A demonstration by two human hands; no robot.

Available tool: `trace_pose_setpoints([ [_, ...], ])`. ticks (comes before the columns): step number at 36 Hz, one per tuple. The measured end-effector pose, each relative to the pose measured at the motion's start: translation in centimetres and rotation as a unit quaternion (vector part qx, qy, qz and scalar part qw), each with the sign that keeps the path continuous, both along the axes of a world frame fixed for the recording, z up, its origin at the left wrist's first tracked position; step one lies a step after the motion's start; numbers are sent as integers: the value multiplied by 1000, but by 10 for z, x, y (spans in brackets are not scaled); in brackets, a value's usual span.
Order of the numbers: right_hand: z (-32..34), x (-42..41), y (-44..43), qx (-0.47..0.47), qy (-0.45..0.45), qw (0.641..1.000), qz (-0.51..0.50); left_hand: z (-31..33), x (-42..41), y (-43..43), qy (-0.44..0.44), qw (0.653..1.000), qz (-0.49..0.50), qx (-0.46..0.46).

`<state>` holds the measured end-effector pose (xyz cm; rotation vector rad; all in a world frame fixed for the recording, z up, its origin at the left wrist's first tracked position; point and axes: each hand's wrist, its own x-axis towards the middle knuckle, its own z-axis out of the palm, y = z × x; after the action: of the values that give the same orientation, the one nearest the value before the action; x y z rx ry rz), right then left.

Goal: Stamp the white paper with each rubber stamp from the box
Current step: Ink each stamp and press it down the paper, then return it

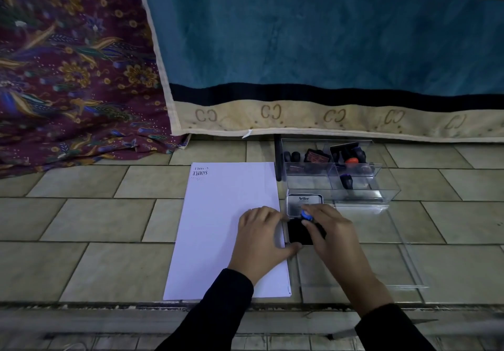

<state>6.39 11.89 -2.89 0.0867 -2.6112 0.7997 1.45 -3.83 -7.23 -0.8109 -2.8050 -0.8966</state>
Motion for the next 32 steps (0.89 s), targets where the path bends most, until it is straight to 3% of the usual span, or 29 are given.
trace_pose_setpoints([
  [5, 3, 9, 0, 7, -18, 1000, -6, 15, -3, -11, -14, 998, 6, 54],
  [10, 15, -1, 0, -24, -50, 998, 2, 30, -28, -71, 46, 982, 127, 129],
  [14, 33, -24, -19, -78, -20, 997, 5, 15, -56, -135, 27, 975, 211, 57],
  [19, 39, -73, -72, -144, -17, 987, 61, -12, -67, -161, -5, 972, 234, -15],
  [32, 19, -158, -161, -60, -102, 985, 126, -17, -69, -160, 12, 968, 248, -21],
])
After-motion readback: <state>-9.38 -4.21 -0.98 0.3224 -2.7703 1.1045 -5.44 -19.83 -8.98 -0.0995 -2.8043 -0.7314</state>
